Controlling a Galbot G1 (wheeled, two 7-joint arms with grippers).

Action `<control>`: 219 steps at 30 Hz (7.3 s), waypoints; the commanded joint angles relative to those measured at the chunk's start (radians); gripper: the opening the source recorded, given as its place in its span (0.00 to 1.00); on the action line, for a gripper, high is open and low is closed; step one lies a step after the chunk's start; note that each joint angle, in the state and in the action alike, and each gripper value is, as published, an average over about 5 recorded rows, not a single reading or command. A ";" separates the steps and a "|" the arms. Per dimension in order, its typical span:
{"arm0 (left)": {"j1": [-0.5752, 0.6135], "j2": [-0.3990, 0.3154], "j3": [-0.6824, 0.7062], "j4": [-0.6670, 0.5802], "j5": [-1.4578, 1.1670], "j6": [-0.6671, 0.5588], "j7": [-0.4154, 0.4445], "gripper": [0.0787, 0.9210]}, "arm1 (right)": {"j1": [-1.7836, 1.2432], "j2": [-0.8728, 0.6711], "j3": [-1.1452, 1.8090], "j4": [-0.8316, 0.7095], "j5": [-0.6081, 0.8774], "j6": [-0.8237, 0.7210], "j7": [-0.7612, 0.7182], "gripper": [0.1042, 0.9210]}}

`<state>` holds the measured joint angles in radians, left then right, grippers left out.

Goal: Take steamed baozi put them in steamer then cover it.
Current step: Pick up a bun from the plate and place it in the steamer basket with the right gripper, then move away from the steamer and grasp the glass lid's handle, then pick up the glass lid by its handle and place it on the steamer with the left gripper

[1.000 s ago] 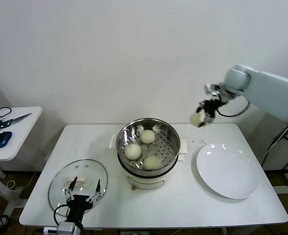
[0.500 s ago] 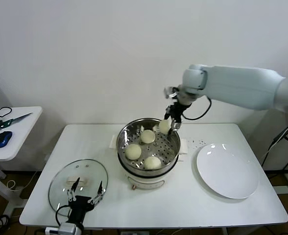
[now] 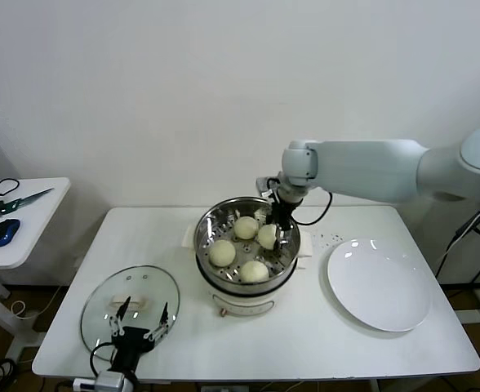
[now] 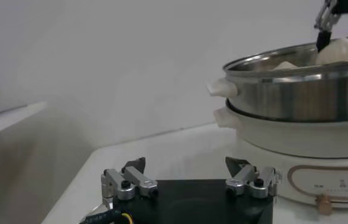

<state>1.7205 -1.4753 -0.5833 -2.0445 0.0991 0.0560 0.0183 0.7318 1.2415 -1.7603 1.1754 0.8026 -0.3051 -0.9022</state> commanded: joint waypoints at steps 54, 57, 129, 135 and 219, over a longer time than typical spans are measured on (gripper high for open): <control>-0.064 -0.038 -0.022 -0.043 0.234 0.035 -0.099 0.88 | -1.193 -0.725 1.499 0.362 -0.051 0.470 0.668 0.88; -0.065 -0.032 -0.036 -0.058 0.294 0.030 -0.091 0.88 | -1.364 -0.694 1.686 0.395 -0.092 0.444 0.686 0.88; -0.321 0.081 -0.056 0.475 1.388 -0.009 -0.210 0.81 | -2.055 -0.200 2.331 0.450 -0.569 0.394 0.650 0.88; -0.317 0.081 -0.059 0.486 1.384 -0.023 -0.207 0.60 | -2.054 -0.188 2.330 0.440 -0.588 0.405 0.643 0.88; -0.835 -0.081 0.791 0.353 1.551 0.729 0.319 0.08 | -1.929 -0.216 2.313 0.249 -0.640 0.462 0.615 0.88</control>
<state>0.9205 -1.4757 0.1889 -1.8174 1.6514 0.7368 0.3437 -1.1972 1.0241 0.5476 1.4310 0.1634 0.1541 -0.2861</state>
